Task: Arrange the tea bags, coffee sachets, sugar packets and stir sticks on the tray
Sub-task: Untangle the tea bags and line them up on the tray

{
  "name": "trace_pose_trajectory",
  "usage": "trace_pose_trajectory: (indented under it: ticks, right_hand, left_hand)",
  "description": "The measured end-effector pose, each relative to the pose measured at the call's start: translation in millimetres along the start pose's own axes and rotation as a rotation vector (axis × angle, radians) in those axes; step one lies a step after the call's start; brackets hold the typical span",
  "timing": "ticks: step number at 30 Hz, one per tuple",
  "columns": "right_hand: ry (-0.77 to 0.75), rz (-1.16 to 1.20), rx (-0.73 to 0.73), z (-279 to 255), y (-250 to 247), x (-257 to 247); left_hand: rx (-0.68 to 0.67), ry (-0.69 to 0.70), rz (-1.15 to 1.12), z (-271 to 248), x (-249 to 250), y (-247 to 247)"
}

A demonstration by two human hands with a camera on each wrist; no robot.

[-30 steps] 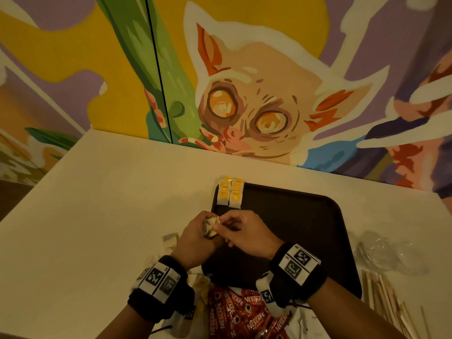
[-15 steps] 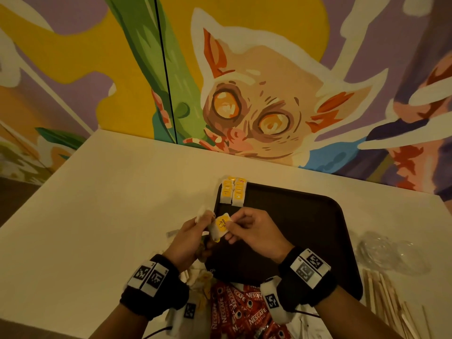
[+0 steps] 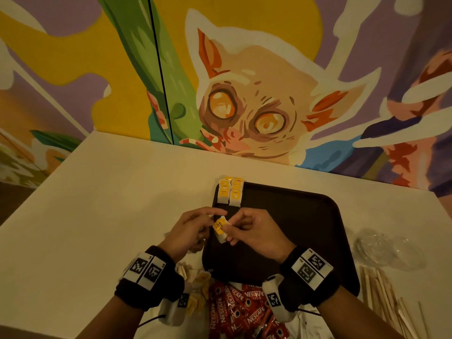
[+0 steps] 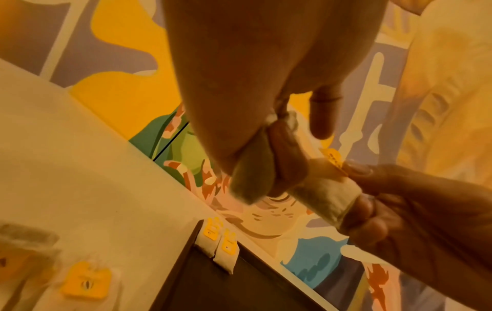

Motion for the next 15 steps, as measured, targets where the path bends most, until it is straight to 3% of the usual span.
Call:
trace_pose_trajectory:
  ticks: [5,15]
  right_hand:
    - [-0.015,0.007,0.026,0.0,-2.8,-3.8]
    - [-0.008,-0.001,-0.039,0.8,-2.4,-3.5]
  left_hand:
    - [-0.042,0.118,0.204,-3.8,9.3,4.4]
    - [0.082,0.119,0.069,-2.3,2.3,-3.9]
Point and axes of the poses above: each hand's wrist, its own z-axis towards the middle knuckle, its own y-axis out of the palm, x = y × z, the point moved 5 cm from there along z, towards the middle knuckle, and after that the axes turned 4 degrees about z, right-handed, at the moved point
